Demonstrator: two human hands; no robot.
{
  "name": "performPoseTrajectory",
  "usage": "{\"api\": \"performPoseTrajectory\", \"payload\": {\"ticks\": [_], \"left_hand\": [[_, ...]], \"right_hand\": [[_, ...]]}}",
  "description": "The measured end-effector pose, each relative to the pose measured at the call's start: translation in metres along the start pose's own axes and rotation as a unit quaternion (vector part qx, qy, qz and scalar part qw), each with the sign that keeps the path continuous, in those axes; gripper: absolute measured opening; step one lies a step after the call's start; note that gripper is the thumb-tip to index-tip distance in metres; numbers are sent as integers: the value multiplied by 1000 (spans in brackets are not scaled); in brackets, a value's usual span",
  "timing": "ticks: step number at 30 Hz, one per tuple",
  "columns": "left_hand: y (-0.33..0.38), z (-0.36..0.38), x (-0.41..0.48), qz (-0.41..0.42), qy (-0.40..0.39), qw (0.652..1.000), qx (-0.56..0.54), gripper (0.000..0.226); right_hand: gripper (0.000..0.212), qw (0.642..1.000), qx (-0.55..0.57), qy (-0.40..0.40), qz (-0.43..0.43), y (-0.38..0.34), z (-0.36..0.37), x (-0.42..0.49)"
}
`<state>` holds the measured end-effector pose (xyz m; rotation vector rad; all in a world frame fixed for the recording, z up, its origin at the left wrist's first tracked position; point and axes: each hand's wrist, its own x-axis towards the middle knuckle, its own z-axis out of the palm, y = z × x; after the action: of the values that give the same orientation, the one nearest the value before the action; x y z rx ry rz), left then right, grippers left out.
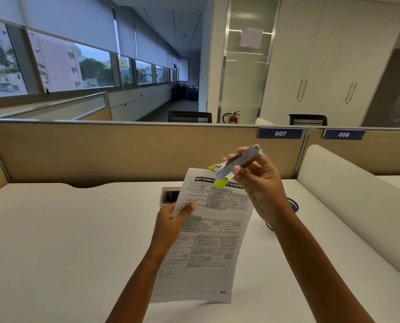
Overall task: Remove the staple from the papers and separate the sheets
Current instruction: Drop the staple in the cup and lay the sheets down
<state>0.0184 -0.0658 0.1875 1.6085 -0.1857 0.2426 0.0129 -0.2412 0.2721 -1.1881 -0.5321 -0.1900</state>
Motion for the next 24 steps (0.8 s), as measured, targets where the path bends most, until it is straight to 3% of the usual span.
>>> {"api": "performPoseTrajectory", "payload": {"ticks": [4,16,20,24], "left_hand": [[5,1,-2,30,-19,999,22,12],[10,1,-7,70,-59,995,37,19],[7,0,-6,61,-47,996,55,12],[8,2,-5,68,-37,994,83,25]], "right_hand": [[30,990,-135,-17,-40,-12,10,7],[34,959,-258,-116,-15,-11,21,10],[31,949,-294,-108,-27,-9,23,9],[31,943,-318,-82,-45,-4,26,7]]}}
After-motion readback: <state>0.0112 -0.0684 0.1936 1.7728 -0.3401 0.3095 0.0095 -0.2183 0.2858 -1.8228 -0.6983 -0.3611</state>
